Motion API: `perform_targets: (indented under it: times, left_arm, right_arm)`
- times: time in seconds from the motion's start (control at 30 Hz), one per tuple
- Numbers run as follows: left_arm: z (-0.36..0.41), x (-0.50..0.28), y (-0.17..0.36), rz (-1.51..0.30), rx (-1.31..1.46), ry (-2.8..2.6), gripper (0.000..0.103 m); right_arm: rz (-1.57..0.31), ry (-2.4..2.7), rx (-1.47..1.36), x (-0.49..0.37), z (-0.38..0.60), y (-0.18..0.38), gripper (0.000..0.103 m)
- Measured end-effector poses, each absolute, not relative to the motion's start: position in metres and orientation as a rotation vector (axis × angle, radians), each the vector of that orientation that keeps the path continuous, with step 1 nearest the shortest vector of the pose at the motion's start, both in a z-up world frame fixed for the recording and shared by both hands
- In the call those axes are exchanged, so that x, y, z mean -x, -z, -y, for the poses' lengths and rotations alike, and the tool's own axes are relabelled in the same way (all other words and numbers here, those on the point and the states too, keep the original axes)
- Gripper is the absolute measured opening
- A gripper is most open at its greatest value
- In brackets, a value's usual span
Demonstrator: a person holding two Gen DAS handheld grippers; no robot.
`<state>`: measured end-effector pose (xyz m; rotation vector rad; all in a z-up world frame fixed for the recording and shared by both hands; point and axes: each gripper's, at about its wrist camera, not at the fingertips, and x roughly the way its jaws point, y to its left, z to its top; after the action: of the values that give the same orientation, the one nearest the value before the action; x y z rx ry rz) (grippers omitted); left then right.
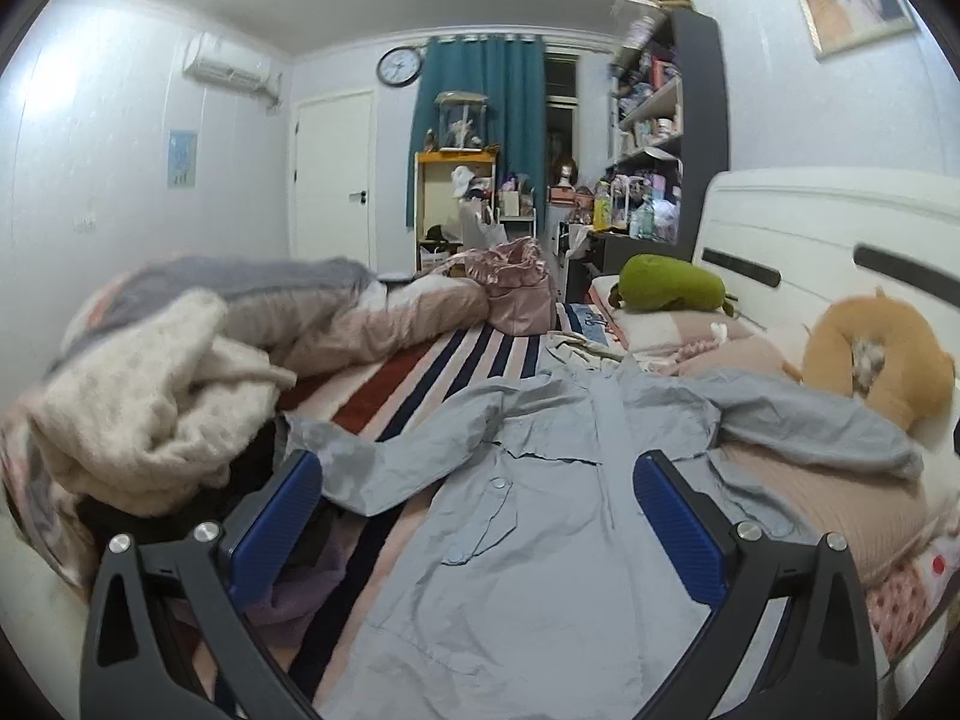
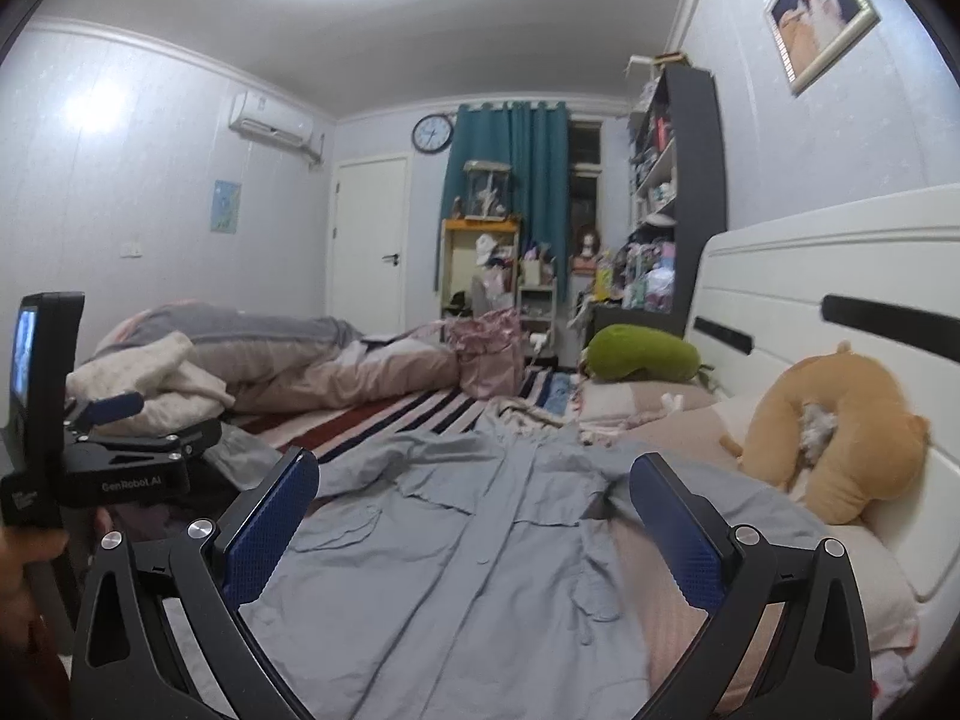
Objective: Fold large clothes
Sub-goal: 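Grasp the shirt sleeve cuff with the left gripper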
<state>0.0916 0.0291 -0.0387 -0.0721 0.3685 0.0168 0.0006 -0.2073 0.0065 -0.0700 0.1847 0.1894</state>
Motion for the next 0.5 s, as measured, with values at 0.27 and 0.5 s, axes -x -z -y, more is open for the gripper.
perform_targets:
  times: [0.27,0.5]
  left_arm:
    - [-0.115,-0.165,0.107,-0.556,0.22,0.004,0.099]
    - [-0.154,-0.214,0.159,-0.666,0.349,-0.029,0.073]
  right_arm:
    - [-0.336,-0.268,0.023,-0.088,0.212,0.045,0.103]
    - [-0.457,-0.273,-0.089,-0.137,0.232,0.098,0.103]
